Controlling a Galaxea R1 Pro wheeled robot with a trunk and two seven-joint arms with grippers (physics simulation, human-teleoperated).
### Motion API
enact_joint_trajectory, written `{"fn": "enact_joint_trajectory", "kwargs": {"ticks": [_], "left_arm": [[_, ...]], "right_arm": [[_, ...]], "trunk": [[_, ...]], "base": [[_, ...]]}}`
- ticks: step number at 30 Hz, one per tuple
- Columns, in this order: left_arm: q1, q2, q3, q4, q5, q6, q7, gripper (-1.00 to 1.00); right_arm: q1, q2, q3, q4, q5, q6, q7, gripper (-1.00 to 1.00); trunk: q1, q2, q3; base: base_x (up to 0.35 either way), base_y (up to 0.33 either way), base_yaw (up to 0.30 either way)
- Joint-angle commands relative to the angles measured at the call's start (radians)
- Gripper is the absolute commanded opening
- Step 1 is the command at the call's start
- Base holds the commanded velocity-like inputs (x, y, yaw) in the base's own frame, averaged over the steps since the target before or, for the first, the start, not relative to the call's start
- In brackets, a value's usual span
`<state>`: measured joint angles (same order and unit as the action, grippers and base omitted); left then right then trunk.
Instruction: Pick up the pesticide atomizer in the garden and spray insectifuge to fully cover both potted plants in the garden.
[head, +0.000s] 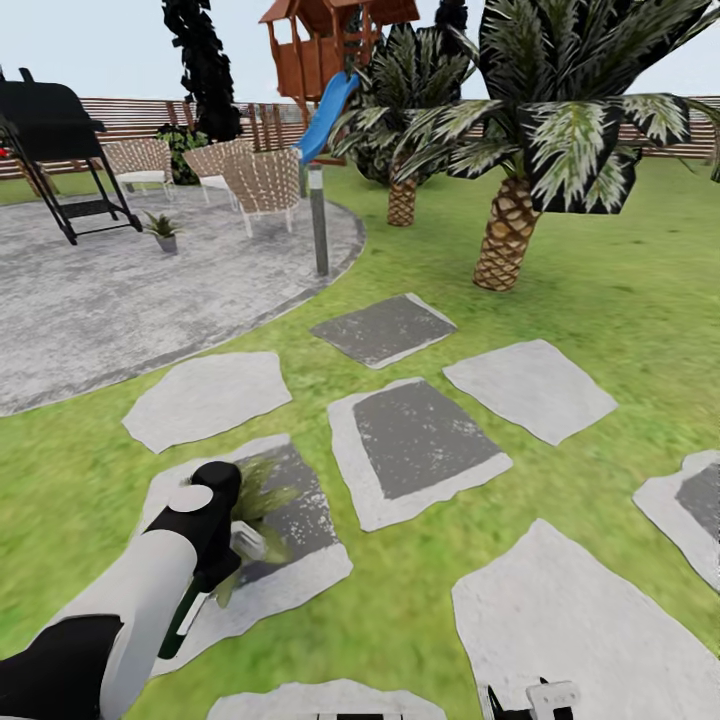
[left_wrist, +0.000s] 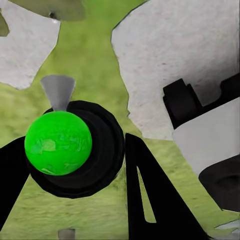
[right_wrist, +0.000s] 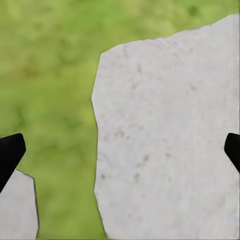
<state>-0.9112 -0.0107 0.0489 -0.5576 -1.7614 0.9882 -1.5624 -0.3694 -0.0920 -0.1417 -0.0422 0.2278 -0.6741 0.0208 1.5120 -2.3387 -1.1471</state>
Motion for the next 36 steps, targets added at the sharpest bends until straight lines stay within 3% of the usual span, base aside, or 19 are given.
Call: {"fn": "enact_joint_trajectory", "kwargs": {"ticks": [1,15,21,30,36], "left_arm": [[-0.001,-0.001,0.006,-0.001,-0.010,0.010,-0.008,-1.00],[-0.002,0.000,0.005,-0.002,-0.009,0.010,-0.008,-1.00],[-0.005,0.001,0.004,-0.020,-0.012,0.010,-0.008,-1.00],[-0.006,0.001,0.005,-0.022,-0.012,0.012,-0.008,-1.00],[-0.003,0.000,0.005,-0.021,-0.012,0.012,-0.008,-1.00]], "right_arm": [[0.000,0.000,-0.009,0.001,0.008,-0.003,0.002,1.00],[-0.001,0.000,-0.009,0.001,0.008,-0.003,0.002,1.00],[-0.001,0.000,-0.009,0.001,0.008,-0.003,0.002,1.00],[0.000,-0.001,-0.009,0.001,0.011,-0.004,0.007,1.00],[0.000,-0.002,-0.009,0.001,0.010,-0.003,0.005,1.00]], "trunk": [[0.000,0.000,-0.001],[0.000,0.000,-0.001],[0.000,0.000,-0.001],[0.000,0.000,-0.001],[0.000,0.000,-0.001]], "base": [[0.000,-0.271,0.000],[0.005,-0.271,0.212],[0.193,-0.219,0.274],[0.303,-0.015,0.048],[0.020,0.000,0.000]]}}
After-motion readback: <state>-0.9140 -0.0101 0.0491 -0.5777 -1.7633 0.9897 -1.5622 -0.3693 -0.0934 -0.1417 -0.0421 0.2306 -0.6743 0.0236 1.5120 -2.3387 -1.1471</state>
